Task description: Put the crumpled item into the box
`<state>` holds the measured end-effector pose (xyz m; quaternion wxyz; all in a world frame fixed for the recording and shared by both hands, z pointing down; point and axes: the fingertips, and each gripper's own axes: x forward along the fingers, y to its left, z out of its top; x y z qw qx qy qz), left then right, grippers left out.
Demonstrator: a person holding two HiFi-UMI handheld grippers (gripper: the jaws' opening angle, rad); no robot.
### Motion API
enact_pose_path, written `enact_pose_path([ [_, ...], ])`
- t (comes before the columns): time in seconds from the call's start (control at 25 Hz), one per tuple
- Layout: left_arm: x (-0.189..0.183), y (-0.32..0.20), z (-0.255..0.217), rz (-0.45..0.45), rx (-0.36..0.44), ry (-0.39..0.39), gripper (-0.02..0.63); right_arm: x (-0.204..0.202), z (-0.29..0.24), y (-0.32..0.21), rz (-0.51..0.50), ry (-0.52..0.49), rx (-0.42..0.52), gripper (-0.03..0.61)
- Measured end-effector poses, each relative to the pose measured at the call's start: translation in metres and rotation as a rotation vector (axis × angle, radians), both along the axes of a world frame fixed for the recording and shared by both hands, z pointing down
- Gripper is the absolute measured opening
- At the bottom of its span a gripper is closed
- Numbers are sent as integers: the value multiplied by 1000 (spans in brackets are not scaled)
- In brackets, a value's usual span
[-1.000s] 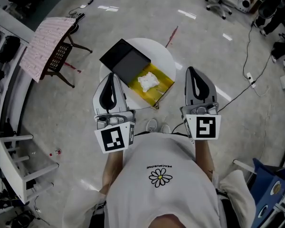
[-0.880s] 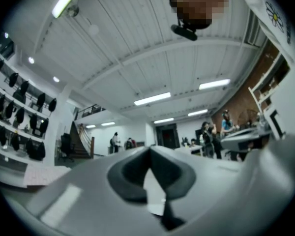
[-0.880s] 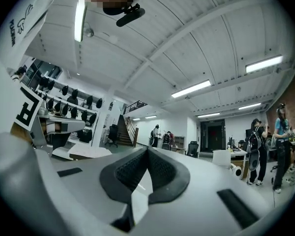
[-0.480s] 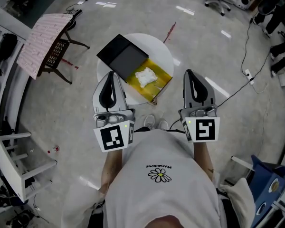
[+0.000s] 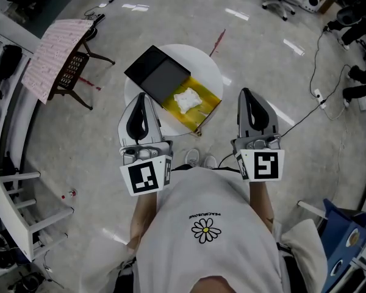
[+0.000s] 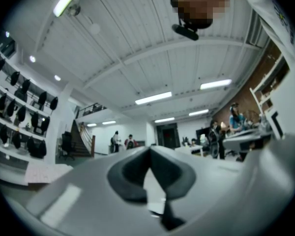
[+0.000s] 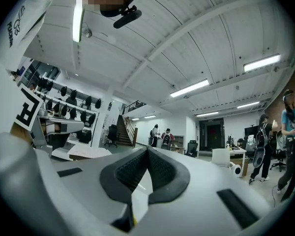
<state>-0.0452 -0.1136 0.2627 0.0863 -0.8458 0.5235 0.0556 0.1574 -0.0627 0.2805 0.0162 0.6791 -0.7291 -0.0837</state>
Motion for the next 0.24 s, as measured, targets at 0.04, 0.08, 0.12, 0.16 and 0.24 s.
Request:
enact_pose_path([
  [0.04, -1, 0, 0, -1, 0, 1, 2, 0, 0, 0, 0, -1, -1, 0],
  [0.08, -1, -1, 0, -2, -1, 1, 2, 0, 0, -1, 1, -2, -1, 0],
  [0.12, -2, -1, 0, -2, -1, 1, 2, -1, 0, -1, 0, -2, -2, 0],
  [0.16, -2, -1, 1, -3, -2, 1, 2, -1, 0, -1, 0, -2, -2, 0],
  [0.24, -2, -2, 1, -3, -4, 1, 2, -1, 0, -2, -1, -1, -2, 0],
])
